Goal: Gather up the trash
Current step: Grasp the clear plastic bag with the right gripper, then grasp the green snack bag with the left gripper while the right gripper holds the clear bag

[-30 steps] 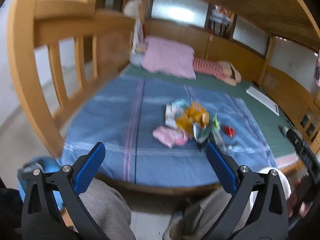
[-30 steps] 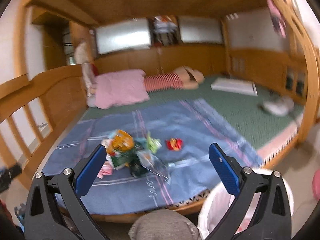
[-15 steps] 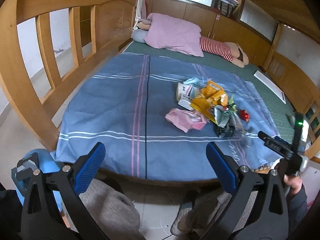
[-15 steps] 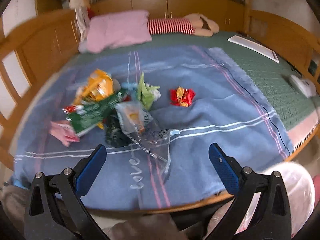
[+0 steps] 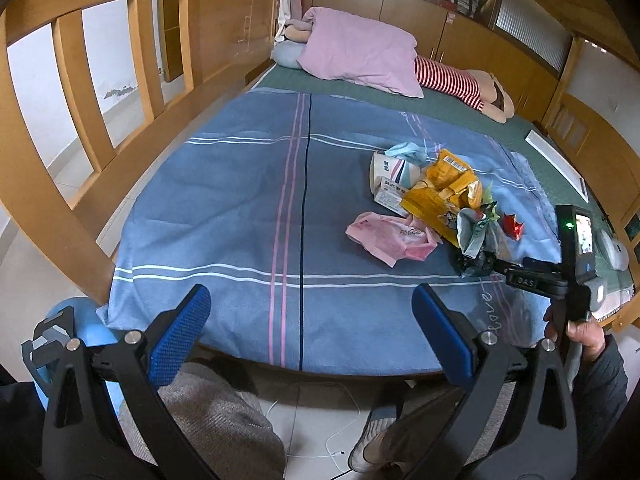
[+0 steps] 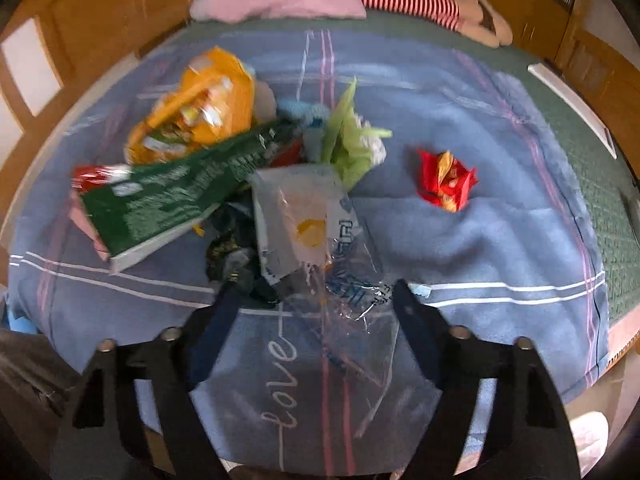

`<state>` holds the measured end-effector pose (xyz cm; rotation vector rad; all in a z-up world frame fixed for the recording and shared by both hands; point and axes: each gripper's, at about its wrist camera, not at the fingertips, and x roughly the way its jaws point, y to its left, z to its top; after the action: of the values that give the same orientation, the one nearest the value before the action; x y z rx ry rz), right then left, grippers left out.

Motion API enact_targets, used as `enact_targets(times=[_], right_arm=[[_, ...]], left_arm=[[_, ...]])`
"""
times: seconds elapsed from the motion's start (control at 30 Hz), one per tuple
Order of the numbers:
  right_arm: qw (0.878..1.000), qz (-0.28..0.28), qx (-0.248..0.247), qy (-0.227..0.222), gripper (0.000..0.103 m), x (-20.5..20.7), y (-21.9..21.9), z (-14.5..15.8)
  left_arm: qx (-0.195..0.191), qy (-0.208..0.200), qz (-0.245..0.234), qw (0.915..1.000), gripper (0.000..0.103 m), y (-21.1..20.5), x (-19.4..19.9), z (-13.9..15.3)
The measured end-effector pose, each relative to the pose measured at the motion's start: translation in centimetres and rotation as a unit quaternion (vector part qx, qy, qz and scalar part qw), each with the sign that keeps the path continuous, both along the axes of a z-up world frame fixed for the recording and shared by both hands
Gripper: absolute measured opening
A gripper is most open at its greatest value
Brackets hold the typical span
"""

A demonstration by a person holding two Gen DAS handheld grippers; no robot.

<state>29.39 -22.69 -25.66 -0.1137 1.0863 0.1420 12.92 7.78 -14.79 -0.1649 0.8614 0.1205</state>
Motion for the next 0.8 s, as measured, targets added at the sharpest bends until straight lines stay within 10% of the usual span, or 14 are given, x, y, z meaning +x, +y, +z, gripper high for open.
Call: enact_targets(times=[0.2, 0.8], right_arm=[[0.997, -0.033, 0.050, 0.055, 0.016, 1.3, -1.4, -1.1], [0.984, -0.046, 0.162, 0.057, 0.005, -3.0, -5.5, 1.0]], left_arm=[[0.004, 0.004, 0.002, 1.0000, 0.100, 0.1, 0.3, -0.2], [0.027, -0.020, -0.102, 0.9942, 0.100, -7.1, 2.9, -1.8]])
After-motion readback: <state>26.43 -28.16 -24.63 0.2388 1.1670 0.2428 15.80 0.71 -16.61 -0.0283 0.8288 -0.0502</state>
